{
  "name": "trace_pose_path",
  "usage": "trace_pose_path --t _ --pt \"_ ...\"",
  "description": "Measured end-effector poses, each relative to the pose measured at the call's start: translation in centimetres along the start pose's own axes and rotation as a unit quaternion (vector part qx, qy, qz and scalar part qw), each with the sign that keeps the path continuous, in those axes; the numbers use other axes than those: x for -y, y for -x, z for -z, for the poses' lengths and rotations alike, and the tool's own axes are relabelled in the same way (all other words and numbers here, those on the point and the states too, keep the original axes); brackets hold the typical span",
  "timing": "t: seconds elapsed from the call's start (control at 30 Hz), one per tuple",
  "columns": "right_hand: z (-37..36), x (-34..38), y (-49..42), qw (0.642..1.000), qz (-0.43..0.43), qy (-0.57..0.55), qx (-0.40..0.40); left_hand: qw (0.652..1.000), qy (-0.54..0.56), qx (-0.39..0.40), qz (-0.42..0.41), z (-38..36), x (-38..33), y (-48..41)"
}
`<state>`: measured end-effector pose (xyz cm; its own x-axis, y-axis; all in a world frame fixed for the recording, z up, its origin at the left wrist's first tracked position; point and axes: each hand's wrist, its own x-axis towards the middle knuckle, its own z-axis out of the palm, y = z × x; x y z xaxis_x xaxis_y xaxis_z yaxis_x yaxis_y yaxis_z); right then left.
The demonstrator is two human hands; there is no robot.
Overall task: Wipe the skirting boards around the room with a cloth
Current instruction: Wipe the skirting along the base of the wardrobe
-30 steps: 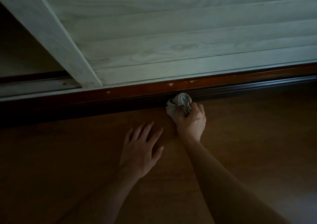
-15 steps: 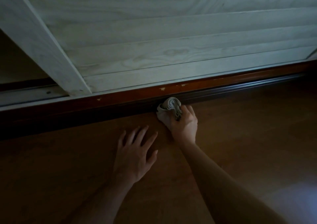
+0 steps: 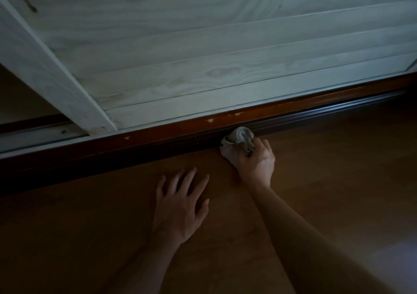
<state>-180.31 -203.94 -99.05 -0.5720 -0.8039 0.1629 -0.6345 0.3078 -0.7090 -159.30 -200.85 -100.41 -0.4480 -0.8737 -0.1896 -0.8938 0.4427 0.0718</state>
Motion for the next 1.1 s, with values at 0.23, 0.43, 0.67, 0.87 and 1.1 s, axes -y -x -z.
trace_pose_path --t 0.23,0.43,0.67,0.87,1.1 --pt "0.5 0.4 0.2 0.999 0.01 -0.042 0.019 1.0 -0.019 0.004 0.0 0.1 -0.4 -0.2" --pt "0.9 -0.3 -0.3 0.999 -0.023 -0.035 -0.016 1.0 -0.02 0.003 0.001 -0.1 -0.4 -0.3" --pt "2.3 -2.8 -2.4 1.0 -0.006 0.004 0.007 1.0 -0.025 0.005 0.005 -0.1 -0.5 -0.4" --pt "3.9 -5.3 -4.5 0.995 -0.075 0.026 -0.063 1.0 -0.024 0.017 0.007 0.2 -0.7 -0.4" --pt "3.6 -5.3 -4.2 0.997 -0.051 0.017 -0.051 0.999 -0.037 0.023 0.006 0.2 -0.8 -0.5"
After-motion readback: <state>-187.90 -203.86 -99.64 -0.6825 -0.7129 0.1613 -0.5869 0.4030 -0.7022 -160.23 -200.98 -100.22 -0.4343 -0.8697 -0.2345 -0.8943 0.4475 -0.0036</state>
